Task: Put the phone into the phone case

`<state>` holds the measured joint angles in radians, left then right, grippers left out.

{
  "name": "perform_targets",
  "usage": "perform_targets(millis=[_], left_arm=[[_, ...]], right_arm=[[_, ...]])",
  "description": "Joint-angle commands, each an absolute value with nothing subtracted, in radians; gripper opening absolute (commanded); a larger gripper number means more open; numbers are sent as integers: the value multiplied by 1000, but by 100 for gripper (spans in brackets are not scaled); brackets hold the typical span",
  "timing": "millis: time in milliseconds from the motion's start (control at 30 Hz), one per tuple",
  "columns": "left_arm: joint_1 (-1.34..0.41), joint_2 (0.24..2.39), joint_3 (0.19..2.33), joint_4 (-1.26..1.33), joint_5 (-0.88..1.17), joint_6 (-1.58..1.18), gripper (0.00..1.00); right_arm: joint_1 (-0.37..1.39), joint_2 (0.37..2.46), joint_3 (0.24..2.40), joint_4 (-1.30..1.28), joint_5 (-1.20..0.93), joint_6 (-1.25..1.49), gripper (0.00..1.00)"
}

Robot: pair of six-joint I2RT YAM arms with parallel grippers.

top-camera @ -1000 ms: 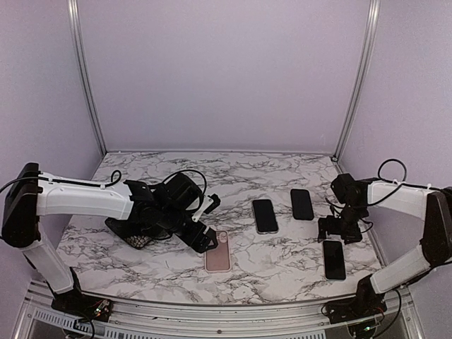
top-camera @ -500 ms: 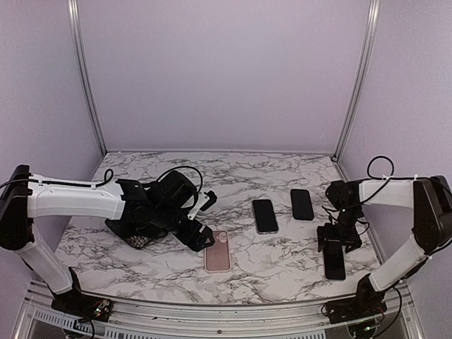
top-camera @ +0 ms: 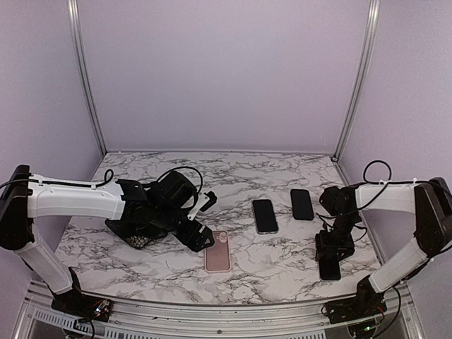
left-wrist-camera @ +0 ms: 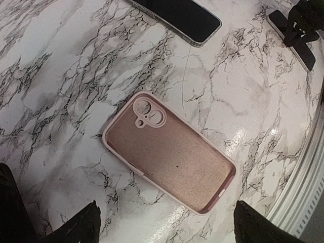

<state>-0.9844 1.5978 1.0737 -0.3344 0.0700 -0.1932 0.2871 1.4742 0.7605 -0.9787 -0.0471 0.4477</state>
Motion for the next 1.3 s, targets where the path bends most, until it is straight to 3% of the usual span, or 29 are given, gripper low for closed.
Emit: perform_targets(millis=[0,200,433,600,833,1267], left_arm=[[-980,1585,1063,-348,72,-177,92],[-980,1583,1060,-349,69,-175,92],[-978,1642,1044,-356,15,-180,90],[-974,1671,1008,-384,-21,-193,69],[-1024,1794,993,-366,70,-133,50],[-1068,1868,1058,-236,195,-128,42]], right_arm=[[332,1519,749,-951,-50,467,64],[365,1502,786,-962,-45,464,47],[467,1459,866,-928,-74,478,41],[574,1453,909,-867,-78,525,40],[762,1515,1067,-739,-10,612,40],[879,1590,1205,-629,131,653,39]])
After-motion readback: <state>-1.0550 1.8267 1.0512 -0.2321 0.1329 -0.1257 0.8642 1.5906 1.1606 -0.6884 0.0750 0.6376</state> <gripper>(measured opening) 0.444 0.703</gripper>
